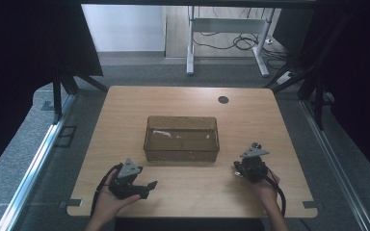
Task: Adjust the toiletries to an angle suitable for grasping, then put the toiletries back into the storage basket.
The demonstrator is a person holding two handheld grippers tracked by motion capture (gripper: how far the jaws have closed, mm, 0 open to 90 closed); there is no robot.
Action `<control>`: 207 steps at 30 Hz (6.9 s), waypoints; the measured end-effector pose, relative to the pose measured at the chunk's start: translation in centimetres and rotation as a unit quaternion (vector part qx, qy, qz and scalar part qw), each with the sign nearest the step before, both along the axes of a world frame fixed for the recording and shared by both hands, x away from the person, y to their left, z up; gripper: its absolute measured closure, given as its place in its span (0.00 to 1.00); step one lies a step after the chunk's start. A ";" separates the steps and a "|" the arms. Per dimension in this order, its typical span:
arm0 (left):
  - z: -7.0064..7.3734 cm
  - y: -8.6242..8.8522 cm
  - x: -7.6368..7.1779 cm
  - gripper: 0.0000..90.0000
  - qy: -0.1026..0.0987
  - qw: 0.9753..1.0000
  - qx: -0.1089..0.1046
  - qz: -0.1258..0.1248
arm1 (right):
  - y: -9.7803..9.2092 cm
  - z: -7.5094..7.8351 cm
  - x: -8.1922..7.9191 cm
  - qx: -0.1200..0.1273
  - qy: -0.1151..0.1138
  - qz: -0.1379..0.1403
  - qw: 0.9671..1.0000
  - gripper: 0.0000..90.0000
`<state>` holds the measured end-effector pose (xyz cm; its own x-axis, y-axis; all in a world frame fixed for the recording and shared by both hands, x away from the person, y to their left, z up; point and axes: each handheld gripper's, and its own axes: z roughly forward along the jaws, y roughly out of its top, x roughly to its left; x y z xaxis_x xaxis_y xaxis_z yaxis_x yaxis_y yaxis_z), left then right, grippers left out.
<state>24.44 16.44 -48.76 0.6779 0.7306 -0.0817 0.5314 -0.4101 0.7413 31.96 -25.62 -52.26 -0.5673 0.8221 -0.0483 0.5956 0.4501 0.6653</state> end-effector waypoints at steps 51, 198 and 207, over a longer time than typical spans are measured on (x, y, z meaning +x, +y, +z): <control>-0.2 -0.3 -0.1 0.27 0.002 1.000 0.007 -0.003 | -7.1 1.3 -2.5 0.022 -0.028 -0.044 0.998 0.59; -0.3 -0.3 -0.1 0.27 0.007 1.000 0.000 -0.009 | 10.5 14.5 11.3 -0.188 0.096 0.299 0.930 0.51; -0.3 -0.2 -0.1 0.27 0.008 1.000 0.000 -0.011 | 11.8 14.4 11.8 -0.193 0.095 0.310 0.926 0.51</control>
<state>24.34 16.22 -49.05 0.6922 0.7158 -0.0922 0.5342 -0.4222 0.7324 43.75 -13.80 -37.82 -0.9528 0.2782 -0.1219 0.2332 0.9271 0.2934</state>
